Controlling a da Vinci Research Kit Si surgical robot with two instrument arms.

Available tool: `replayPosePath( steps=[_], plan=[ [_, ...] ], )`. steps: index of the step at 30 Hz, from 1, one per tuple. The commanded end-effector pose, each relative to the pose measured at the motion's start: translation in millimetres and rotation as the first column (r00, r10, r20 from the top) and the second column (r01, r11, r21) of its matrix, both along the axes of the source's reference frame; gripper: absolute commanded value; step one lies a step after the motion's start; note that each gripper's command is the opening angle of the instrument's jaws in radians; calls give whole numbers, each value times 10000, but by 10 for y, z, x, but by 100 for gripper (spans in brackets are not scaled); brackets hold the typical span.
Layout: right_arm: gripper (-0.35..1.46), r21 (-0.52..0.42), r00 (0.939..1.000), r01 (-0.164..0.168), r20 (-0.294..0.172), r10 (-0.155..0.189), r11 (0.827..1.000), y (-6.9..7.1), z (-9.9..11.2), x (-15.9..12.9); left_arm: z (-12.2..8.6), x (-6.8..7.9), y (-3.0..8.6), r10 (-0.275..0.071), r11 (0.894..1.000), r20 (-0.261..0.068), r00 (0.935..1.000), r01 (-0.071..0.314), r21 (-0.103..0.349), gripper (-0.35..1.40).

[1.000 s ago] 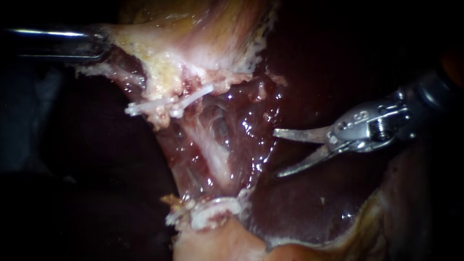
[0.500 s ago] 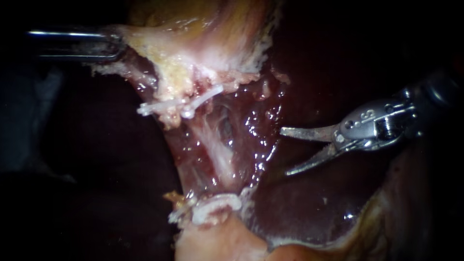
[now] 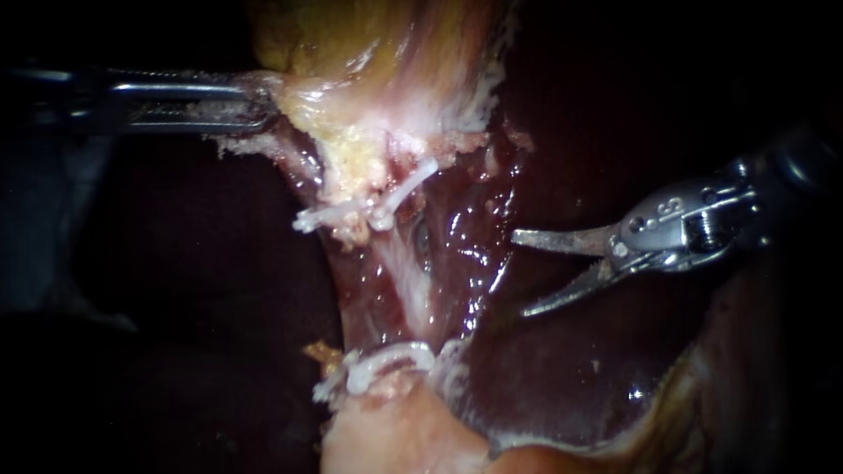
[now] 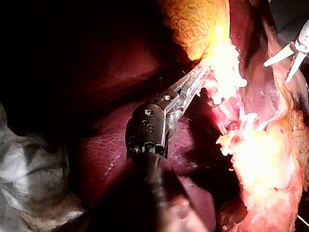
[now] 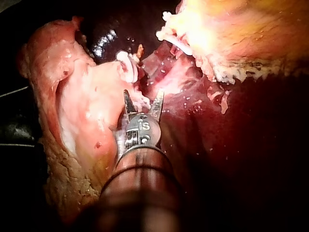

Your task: Go back from the cut right tube

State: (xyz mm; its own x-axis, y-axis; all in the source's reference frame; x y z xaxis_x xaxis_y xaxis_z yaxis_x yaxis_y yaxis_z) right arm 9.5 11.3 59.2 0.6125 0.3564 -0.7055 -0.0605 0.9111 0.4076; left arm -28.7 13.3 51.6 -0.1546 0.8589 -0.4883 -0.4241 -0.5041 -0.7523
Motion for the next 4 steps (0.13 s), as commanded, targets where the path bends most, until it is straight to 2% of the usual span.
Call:
replayPosePath(
  steps=[1,4],
  plan=[
    [145,3,10000,1,1,-1,10000,0,0,0,0,0,0,-2,10000,-9,10000,2,3,-35],
    [145,3,10000,-4,4,4,10000,0,0,1,0,0,0,0,10000,-8,10000,0,3,-35]
  ],
)
